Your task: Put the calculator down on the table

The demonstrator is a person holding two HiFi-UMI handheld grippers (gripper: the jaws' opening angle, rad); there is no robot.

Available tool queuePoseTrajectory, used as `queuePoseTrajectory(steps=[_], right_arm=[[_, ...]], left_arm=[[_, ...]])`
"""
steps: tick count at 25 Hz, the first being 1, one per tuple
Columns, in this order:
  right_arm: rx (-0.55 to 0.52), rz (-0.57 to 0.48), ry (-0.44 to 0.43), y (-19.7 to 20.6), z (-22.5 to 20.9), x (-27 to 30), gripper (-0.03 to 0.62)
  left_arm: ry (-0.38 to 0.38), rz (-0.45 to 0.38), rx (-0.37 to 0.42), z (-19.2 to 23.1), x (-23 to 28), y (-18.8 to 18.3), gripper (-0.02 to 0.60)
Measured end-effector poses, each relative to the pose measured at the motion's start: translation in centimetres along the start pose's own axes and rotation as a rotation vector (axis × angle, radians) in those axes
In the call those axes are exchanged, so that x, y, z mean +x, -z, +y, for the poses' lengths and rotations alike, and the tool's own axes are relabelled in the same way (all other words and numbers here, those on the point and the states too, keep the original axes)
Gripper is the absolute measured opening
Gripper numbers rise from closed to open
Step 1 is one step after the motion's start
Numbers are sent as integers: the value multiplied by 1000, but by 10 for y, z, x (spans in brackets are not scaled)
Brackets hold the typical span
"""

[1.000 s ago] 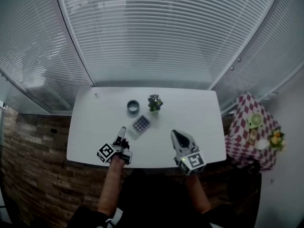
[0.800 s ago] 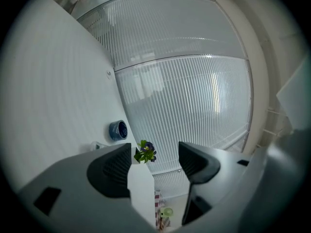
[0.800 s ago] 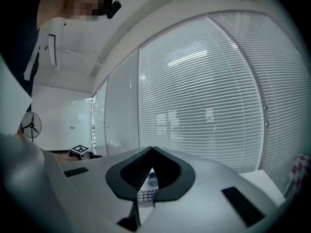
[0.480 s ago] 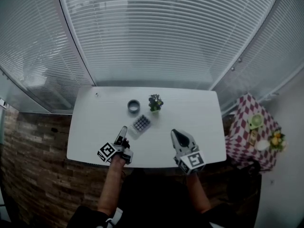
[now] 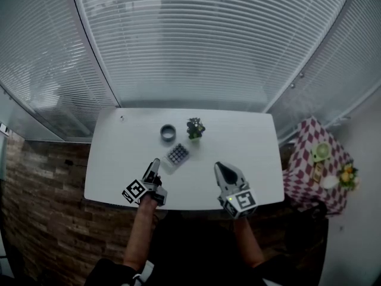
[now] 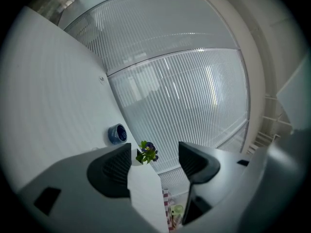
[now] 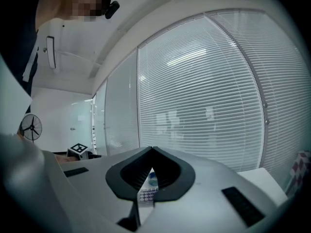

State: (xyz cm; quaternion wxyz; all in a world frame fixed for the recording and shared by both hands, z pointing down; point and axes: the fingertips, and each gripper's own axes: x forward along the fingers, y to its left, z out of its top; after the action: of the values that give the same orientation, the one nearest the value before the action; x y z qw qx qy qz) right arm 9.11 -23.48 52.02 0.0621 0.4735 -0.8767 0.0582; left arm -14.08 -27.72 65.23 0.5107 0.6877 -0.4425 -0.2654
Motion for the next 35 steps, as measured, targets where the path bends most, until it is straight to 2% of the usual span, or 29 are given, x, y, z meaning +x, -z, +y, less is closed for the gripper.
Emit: queuePoseTrajectory(steps=[3, 5, 7, 11, 13, 15, 17, 20, 23, 26, 31, 33, 34, 35], right_arm=[[0, 1, 2, -1, 0, -1, 6], [1, -4, 3, -4, 0, -1, 6], [4, -4, 2, -3, 0, -1, 6], [21, -6, 9, 1, -1, -1, 6], [29, -12, 6, 1, -1, 0, 6], [27, -17, 0, 0, 0, 2, 7], [25, -4, -4, 1, 2, 3, 6], [7, -1, -22, 4, 5, 4, 6], [28, -7, -51, 8, 9, 3, 6], [-1, -23, -69, 3, 14, 5, 6], [-9, -28, -45, 0, 8, 4, 6], [-6, -17, -38, 3, 6, 3, 6], [-1, -15, -39, 5, 6, 3, 6], [3, -12, -38, 6, 6, 3, 6]], left_arm=[[4, 0, 61, -7, -1, -3, 282], [-5, -4, 154, -14, -4, -7, 282], [-38, -8, 302, -19, -7, -13, 282], [-95, -34, 697, -48, -16, -29, 282], [-103, -63, 870, -70, -22, -36, 282], [-93, -75, 1000, -91, -26, -39, 282], [-80, -82, 1092, -108, -30, -40, 282], [-67, -103, 1145, -125, -35, -42, 282], [-82, -96, 1157, -128, -38, -38, 282], [-80, -83, 1152, -126, -38, -37, 281], [-85, -64, 1193, -132, -41, -30, 281], [-58, -67, 1224, -140, -40, -27, 274], [-42, -84, 1229, -145, -40, -26, 219], [-34, -100, 1228, -147, -41, -27, 118]])
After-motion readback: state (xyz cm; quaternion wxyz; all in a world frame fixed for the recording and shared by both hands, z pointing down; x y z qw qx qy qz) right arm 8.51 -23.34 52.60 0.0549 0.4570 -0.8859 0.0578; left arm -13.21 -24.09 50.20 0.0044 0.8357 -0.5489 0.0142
